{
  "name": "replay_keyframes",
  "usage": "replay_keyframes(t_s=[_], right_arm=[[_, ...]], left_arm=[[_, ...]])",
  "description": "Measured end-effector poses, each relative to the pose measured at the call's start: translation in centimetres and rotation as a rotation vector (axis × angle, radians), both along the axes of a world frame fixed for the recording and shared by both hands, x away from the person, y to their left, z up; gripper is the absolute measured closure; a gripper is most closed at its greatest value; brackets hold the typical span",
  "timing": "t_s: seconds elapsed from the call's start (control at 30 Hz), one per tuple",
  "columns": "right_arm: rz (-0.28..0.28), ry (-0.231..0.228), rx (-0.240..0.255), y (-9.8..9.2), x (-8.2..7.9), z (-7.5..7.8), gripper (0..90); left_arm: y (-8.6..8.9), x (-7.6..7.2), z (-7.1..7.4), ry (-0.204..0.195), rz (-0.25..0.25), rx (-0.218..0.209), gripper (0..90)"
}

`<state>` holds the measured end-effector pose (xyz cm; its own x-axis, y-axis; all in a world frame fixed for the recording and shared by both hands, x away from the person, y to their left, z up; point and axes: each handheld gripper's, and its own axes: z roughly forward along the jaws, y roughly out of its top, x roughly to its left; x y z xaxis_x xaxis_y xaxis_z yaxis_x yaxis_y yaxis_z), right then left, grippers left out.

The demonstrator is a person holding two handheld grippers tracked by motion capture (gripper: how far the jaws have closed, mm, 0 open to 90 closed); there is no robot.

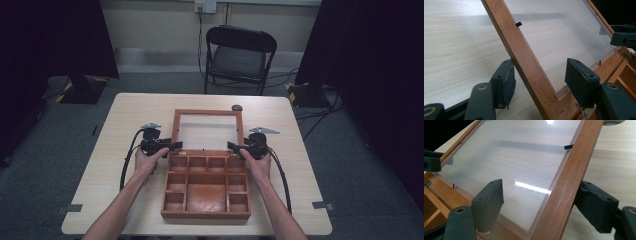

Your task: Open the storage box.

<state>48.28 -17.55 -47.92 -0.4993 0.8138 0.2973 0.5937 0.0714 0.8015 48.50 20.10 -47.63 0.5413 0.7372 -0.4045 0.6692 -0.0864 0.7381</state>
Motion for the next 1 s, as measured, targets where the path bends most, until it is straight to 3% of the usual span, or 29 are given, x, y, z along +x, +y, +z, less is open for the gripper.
replay_keyframes(t_s=[0.17,0.73,0.83,0.87,0.9,0.93,1.0], right_arm=[[-0.006,0.004,-0.017,0.0,0.1,-0.1,20.7],[-0.007,0.036,0.013,-0.2,0.2,-0.4,20.8],[-0.007,0.046,0.018,-0.2,0.2,-0.5,20.7],[-0.009,0.085,0.042,-0.4,0.4,-0.7,20.6],[-0.009,0.085,0.042,-0.4,0.4,-0.7,20.6],[-0.004,0.118,0.071,-0.7,0.6,-1.1,20.4],[-0.004,0.122,0.070,-0.7,0.6,-1.1,20.4]], left_arm=[[0.1,0.0,-0.2,0.015,0.002,0.002,39.1],[0.3,0.1,-0.6,0.040,0.004,-0.025,38.8],[0.2,0.0,-0.5,0.027,0.016,-0.001,39.6],[0.2,-0.1,-0.5,0.015,0.020,0.016,41.3],[0.2,-0.1,-0.4,0.014,0.016,0.019,41.3],[0.2,0.0,-0.5,0.027,0.012,0.007,39.3],[0.2,0.0,-0.6,0.025,0.011,0.014,39.2]])
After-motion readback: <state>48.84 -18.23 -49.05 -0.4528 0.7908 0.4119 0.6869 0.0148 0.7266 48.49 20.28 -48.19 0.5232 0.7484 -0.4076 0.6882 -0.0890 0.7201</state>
